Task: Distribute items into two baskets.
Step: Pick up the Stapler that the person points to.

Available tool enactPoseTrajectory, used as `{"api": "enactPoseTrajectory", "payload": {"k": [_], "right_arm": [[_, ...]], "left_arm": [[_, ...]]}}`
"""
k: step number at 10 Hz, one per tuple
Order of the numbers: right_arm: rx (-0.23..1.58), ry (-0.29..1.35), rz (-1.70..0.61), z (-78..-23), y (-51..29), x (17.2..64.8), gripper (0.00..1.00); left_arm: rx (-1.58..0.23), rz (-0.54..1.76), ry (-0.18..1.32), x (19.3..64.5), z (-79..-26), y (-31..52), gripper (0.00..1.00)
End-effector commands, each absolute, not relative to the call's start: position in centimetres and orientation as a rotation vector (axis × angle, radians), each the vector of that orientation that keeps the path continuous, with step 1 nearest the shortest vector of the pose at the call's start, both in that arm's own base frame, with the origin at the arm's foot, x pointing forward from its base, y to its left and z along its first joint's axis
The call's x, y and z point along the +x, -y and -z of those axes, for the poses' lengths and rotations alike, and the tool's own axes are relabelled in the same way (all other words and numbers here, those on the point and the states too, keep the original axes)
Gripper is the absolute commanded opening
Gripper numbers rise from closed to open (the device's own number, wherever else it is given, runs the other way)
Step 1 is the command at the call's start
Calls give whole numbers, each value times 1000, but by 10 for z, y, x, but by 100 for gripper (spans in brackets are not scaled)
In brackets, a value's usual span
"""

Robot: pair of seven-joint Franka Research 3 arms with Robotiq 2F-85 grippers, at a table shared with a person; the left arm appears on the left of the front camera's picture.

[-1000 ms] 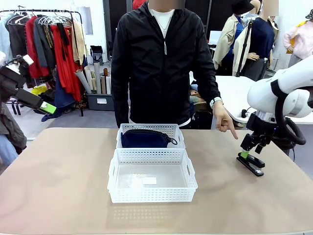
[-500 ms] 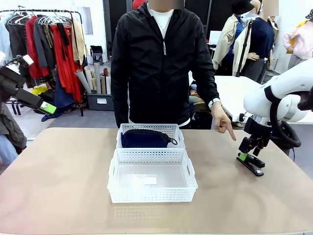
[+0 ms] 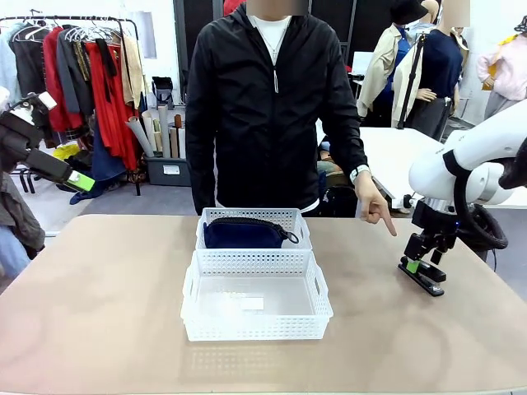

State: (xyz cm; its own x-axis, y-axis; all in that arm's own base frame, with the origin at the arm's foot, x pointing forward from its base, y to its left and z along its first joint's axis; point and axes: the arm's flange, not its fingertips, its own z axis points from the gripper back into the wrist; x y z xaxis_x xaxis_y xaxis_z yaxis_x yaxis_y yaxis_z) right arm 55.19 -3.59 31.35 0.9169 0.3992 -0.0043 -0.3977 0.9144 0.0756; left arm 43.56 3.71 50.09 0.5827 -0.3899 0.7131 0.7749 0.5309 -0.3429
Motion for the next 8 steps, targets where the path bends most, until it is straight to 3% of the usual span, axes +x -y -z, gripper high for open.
{"api": "enactPoseTrajectory", "payload": {"k": [1,4,5,8], "right_arm": [[43,-16,-383,-315,30,559,100],[15,-11,-380,-311,26,560,100],[23,-10,-389,-312,25,560,86],[24,-18,-392,-312,25,560,26]], "left_arm": [[-695,756,609,433,-501,-38,100],[-695,756,609,433,-501,-38,100],[-695,756,609,433,-501,-38,100],[-695,756,609,433,-501,-38,100]]}}
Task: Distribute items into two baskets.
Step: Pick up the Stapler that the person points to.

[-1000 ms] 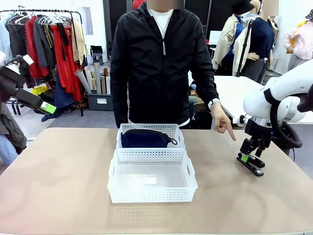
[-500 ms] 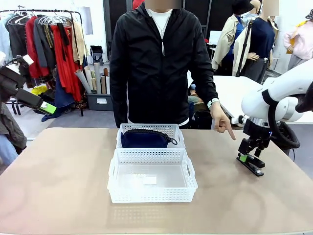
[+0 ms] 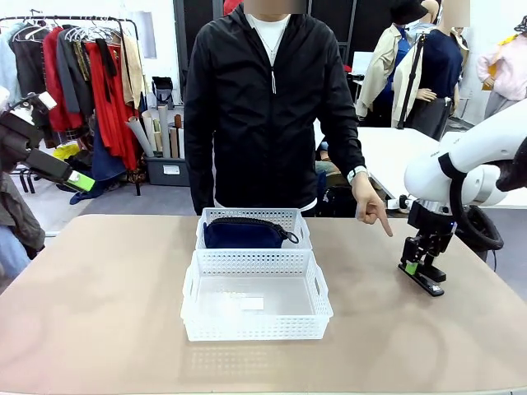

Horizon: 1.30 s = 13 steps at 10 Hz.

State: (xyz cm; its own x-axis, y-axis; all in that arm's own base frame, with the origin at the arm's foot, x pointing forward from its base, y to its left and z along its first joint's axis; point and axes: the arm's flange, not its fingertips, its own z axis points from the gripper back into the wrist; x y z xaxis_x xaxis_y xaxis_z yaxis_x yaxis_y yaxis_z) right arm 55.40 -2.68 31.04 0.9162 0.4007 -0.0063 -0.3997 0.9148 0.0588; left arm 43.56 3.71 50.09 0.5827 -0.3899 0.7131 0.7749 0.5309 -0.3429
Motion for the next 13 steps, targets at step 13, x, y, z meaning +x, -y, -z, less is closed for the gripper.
{"api": "enactPoseTrajectory", "payload": {"k": [13], "right_arm": [[74,20,-456,-362,26,537,0]], "left_arm": [[-695,756,609,433,-501,-38,100]]}}
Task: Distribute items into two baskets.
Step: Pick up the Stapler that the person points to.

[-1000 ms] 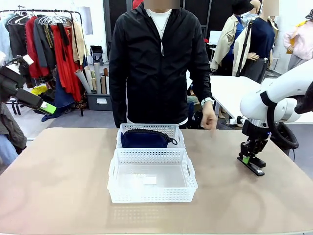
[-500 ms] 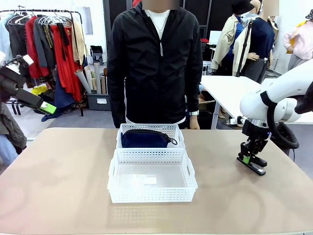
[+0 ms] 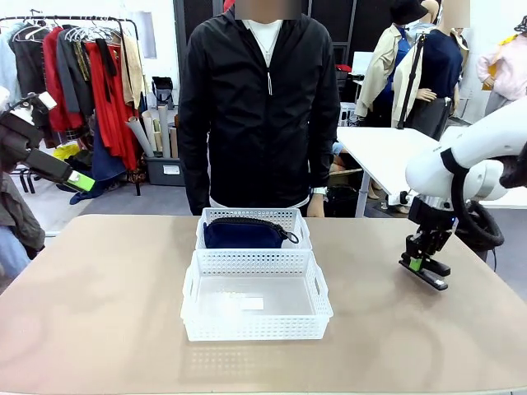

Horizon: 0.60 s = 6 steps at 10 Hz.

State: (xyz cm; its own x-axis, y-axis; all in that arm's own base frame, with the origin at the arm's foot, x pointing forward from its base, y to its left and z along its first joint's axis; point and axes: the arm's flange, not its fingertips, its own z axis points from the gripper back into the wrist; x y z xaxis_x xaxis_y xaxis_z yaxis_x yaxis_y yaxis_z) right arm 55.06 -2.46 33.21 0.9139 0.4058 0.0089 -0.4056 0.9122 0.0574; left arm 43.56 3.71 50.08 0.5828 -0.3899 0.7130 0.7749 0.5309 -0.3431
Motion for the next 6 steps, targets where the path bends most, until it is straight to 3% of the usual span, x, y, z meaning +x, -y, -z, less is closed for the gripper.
{"api": "enactPoseTrajectory", "payload": {"k": [1,6], "right_arm": [[67,54,-480,-388,30,525,0],[45,143,-701,-505,34,469,0]], "left_arm": [[-695,756,609,433,-501,-38,100],[-695,756,609,433,-501,-38,100]]}}
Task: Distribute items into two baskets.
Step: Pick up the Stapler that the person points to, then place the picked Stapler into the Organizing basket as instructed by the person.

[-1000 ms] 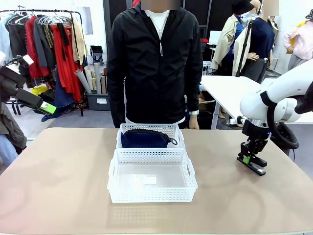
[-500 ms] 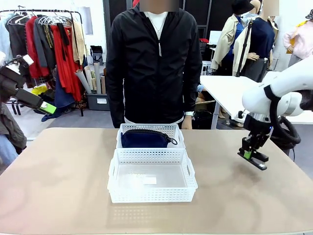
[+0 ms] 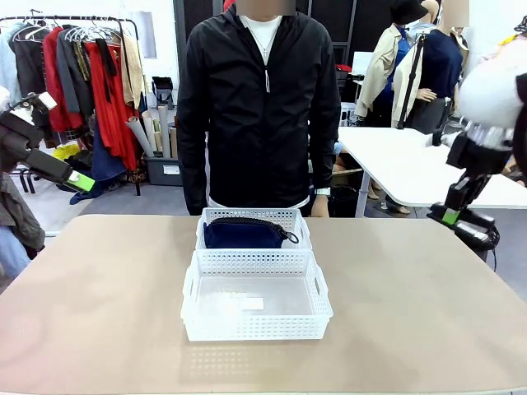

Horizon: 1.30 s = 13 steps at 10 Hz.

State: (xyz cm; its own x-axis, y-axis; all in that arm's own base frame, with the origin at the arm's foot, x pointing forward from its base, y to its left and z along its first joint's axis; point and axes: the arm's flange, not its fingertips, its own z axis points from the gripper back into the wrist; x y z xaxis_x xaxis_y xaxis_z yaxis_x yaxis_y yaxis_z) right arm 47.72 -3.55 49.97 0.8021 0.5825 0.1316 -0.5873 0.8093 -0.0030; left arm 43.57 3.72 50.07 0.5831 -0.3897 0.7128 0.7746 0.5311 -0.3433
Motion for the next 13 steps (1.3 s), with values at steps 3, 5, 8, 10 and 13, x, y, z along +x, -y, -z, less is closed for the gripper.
{"api": "enactPoseTrajectory", "payload": {"k": [3,5,8,10,13], "right_arm": [[63,144,-914,-538,0,457,0],[71,152,-1018,-547,-16,454,0],[46,146,-958,-541,-24,451,0],[46,146,-958,-541,-24,451,0],[46,146,-958,-541,-24,451,0]], "left_arm": [[-695,756,609,433,-501,-38,100],[-695,756,609,433,-501,-38,100],[-695,756,609,433,-501,-38,100],[-695,756,609,433,-501,-38,100],[-695,756,609,433,-501,-38,100]]}}
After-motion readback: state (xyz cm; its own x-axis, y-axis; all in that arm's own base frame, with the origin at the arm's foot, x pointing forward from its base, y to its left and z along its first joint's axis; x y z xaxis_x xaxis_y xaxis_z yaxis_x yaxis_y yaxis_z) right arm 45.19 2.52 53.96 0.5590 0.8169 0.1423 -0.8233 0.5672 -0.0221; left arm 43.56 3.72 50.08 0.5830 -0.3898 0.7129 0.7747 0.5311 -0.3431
